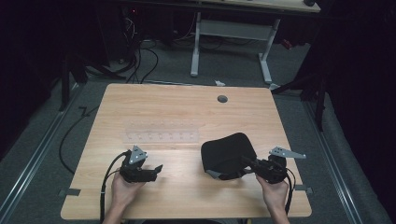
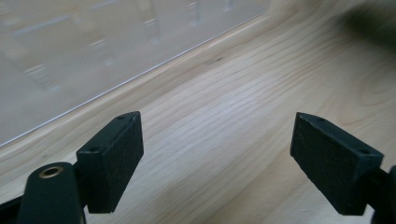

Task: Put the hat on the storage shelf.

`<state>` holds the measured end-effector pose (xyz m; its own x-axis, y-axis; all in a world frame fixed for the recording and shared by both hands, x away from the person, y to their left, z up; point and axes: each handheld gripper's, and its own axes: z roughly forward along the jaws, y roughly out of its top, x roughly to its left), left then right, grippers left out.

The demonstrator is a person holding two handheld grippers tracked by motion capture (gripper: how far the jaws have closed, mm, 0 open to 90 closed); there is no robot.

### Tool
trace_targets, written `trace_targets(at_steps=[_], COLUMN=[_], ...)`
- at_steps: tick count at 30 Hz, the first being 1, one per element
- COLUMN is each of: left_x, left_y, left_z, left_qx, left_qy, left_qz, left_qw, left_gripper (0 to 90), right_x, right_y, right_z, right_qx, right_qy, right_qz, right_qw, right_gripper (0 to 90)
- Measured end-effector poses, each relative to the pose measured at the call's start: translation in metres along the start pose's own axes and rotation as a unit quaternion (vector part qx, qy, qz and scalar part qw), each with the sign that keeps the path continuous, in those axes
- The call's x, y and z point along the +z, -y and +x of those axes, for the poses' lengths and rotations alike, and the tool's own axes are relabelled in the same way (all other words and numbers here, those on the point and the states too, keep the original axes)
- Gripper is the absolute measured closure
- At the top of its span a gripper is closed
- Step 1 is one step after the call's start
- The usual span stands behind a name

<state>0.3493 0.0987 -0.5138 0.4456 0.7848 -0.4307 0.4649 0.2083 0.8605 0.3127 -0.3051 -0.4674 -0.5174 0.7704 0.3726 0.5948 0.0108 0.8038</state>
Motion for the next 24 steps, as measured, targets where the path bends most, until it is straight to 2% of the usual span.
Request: trace_targets(at_steps=[4, 9, 12, 17, 24], left_x=[-0.004, -0.008, -0.01, -0.011, -0.011], left_y=[-0.002, -0.006, -0.007, -0.006, -0.003], left_z=[-0.012, -0.026, -0.036, -0.051, -0.063], left_qx=[0.013, 0.01, 0.015, 0.031, 0.051], left_qy=[0.02, 0.048, 0.064, 0.077, 0.099], left_qz=[0.001, -0.003, -0.003, -0.004, 0.002], left_qw=[0.9997, 0.9988, 0.9978, 0.9965, 0.9938], left_gripper=[17.7, 17.2, 17.1, 15.9, 15.4], right_x=[0.004, 0.011, 0.014, 0.019, 0.027], right_y=[0.0, 0.001, 0.001, -0.002, -0.008], right_z=[0.006, 0.011, 0.015, 0.021, 0.029], right_qx=[-0.004, -0.008, -0.009, -0.013, -0.016], right_qy=[-0.01, -0.018, -0.024, -0.037, -0.049], right_qz=[0.003, 0.013, 0.017, 0.016, 0.022], right_qw=[0.9999, 0.9997, 0.9995, 0.9991, 0.9984], right_gripper=[85.8, 85.7, 85.8, 85.7, 85.7])
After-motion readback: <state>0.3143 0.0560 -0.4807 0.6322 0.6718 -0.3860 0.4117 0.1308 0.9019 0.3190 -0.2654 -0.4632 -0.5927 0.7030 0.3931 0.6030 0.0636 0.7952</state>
